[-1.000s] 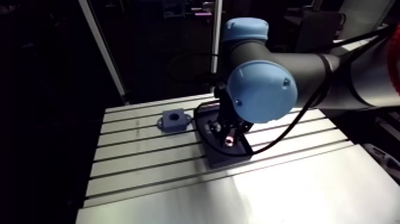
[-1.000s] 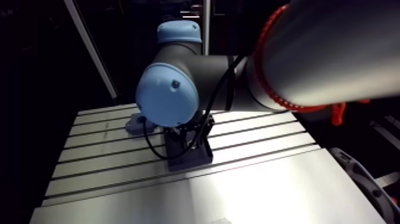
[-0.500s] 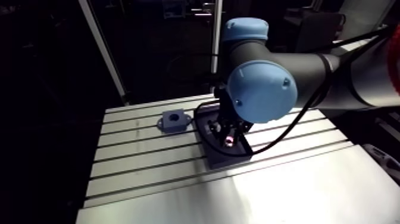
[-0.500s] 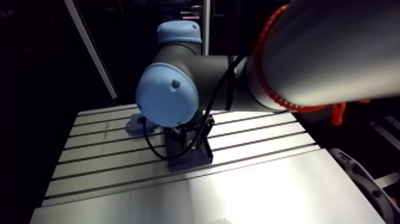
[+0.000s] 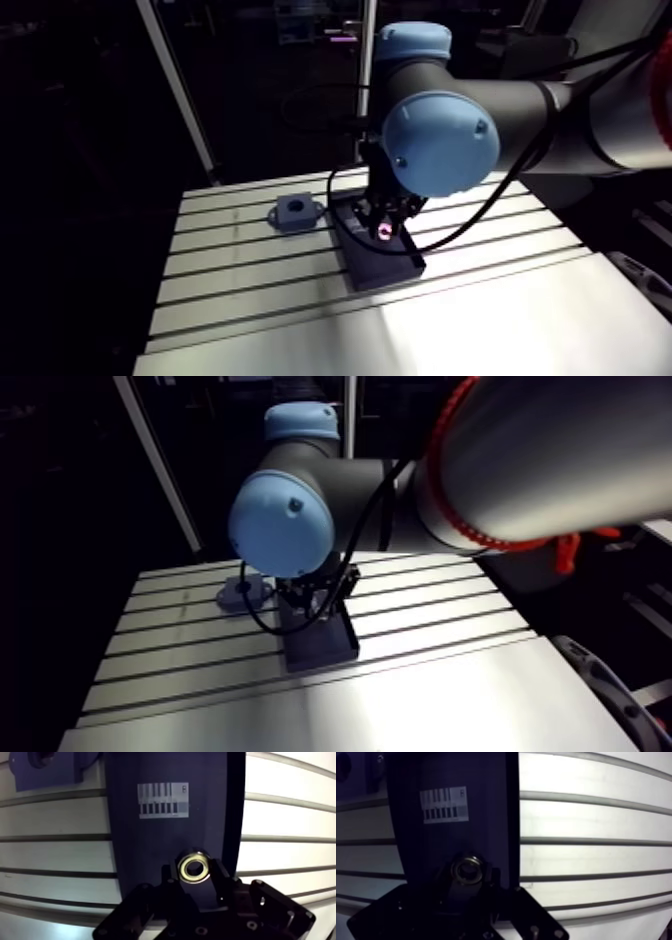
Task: Pick up the bearing and press it into the housing until flush.
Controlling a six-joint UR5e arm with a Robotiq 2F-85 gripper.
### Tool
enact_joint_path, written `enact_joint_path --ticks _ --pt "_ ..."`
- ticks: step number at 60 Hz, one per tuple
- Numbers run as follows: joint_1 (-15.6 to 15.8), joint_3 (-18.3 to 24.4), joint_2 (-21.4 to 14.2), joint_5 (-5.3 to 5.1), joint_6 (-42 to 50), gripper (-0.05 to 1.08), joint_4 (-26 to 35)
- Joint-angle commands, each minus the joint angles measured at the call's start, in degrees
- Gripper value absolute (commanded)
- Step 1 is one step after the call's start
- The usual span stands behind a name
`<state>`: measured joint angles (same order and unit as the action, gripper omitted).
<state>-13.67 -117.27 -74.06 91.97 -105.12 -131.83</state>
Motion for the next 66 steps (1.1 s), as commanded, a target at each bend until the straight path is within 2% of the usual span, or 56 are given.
enact_joint_path --ticks 1,14,16,23,34,43,45,53,66 --pt "1.25 2.11 -1.98 -0.09 0.35 0.67 2.52" --pt "2.14 4.73 -2.02 -0.01 1.65 0.71 6.82" --pt "2.55 5.92 -1.93 0.26 2.34 0.74 8.35" --pt "3.0 8.02 -2.01 0.27 3.73 0.75 10.77" --pt "5.52 13.01 -1.42 0.44 6.73 0.76 16.58" --pt "8.61 16.92 0.66 0.78 9.63 0.77 20.18" --pt "10.21 18.15 1.43 1.1 10.43 0.77 20.41" --pt "12.95 20.36 3.61 1.99 12.3 0.77 20.34" --pt "16.31 23.8 7.38 2.11 13.73 0.78 19.99"
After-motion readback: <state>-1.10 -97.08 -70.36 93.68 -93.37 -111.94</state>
